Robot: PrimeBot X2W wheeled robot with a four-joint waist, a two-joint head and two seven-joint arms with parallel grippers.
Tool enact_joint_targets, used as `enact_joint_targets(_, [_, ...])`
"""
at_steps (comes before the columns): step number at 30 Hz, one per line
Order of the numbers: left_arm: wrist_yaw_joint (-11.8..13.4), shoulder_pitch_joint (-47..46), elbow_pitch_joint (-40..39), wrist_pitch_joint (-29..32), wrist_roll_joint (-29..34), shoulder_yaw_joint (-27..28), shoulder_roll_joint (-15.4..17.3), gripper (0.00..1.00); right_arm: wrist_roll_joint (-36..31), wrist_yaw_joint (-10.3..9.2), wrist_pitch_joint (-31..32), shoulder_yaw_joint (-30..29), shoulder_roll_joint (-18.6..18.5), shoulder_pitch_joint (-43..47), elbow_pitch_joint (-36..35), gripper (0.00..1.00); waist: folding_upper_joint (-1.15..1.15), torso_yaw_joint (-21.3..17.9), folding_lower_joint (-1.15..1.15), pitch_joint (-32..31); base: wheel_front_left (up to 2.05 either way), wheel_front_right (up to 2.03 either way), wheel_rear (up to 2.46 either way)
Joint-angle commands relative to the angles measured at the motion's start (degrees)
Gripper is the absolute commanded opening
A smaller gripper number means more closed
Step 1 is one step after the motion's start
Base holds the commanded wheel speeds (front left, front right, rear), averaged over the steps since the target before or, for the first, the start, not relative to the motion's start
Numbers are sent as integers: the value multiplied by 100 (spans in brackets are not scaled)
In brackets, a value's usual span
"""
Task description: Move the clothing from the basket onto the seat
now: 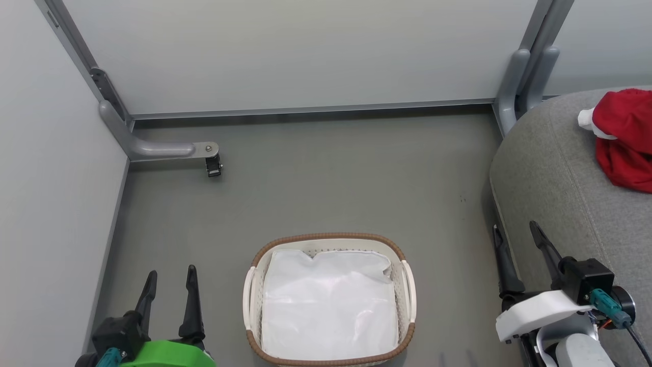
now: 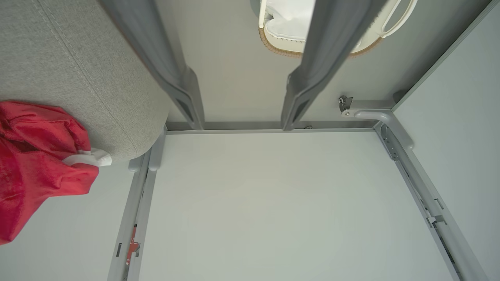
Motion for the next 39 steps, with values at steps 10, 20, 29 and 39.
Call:
enact_joint_targets(10, [-135,168,-2,-4,174,55,-97,100,78,-6,-10,44,-21,189,110,100,0,-93,0,-112,0,0,0])
enact_joint_targets(20, [-205,144,67,-5,195,84,-130,100,50,-6,-10,44,-21,177,117,100,0,-101,0,-98,0,0,0])
enact_joint_targets(29, [-213,38,212,105,-200,129,-166,0,429,0,113,31,34,103,273,0,0,-107,0,-94,0,0,0])
enact_joint_targets(39, [-233,-77,172,386,-1180,271,-167,0,1496,-1,387,-52,27,74,224,0,0,-124,0,-111,0,0,0])
